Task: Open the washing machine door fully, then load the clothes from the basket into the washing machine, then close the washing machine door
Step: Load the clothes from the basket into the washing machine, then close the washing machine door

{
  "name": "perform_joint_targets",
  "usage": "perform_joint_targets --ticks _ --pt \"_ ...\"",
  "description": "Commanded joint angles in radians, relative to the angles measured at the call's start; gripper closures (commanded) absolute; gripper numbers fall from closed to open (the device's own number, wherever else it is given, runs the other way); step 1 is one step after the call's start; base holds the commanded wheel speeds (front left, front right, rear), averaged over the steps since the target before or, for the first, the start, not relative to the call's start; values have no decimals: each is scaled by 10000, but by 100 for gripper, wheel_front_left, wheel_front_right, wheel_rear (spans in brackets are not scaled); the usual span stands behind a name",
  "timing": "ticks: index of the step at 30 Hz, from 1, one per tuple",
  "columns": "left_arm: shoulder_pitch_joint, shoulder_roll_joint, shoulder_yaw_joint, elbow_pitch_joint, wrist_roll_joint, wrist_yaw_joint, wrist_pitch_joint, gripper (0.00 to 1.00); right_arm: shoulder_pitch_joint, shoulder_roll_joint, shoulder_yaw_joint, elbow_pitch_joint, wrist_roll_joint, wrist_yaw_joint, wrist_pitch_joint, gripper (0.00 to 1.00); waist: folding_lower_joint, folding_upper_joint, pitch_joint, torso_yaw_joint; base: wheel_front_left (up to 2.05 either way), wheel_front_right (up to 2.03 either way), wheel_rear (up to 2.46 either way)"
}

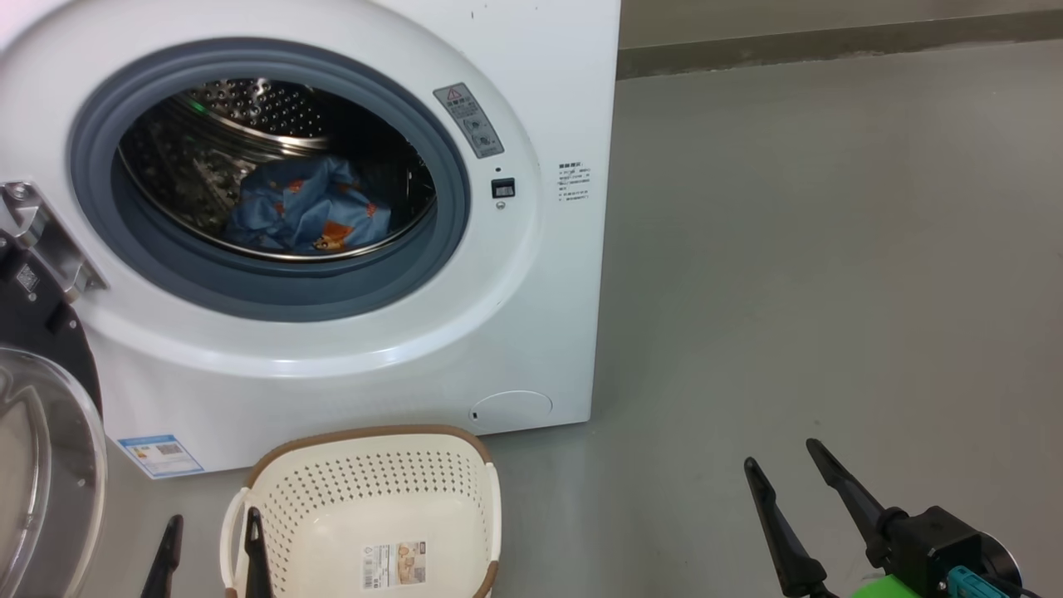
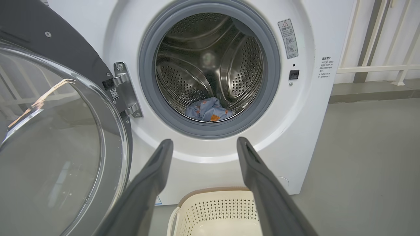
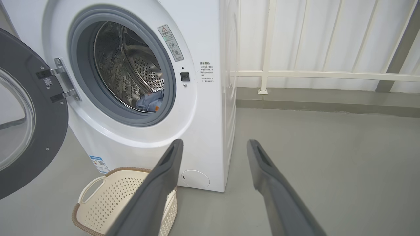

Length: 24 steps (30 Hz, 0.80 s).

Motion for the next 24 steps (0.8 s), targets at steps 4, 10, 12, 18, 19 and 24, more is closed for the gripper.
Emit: perform_joint_targets --ticks 4,10,12,18,19,24 --pt "-477 202 408 -89 -90 -61 -166 0 -109 -30 163 -317 -119 62 7 0 0 0 8 54 0 0 0" --pt "-536 182 391 -3 -86 -80 -239 0 -115 -22 156 -338 -133 62 34 0 0 0 -7 126 -10 10 0" --pt "-554 175 395 21 -86 -77 -262 0 -118 -23 153 -338 -133 62 34 0 0 0 -10 152 -53 53 0" --pt "-576 183 387 53 -96 -118 -314 0 -119 -36 181 -320 -118 62 22 0 0 0 -1 187 -94 94 0" --pt "-578 187 389 61 -99 -124 -323 0 -118 -36 183 -324 -118 62 24 0 0 0 2 192 -142 142 0" --pt "-605 213 336 84 -126 -243 -363 0 -105 -34 162 -358 -115 62 50 0 0 0 37 221 -176 174 2"
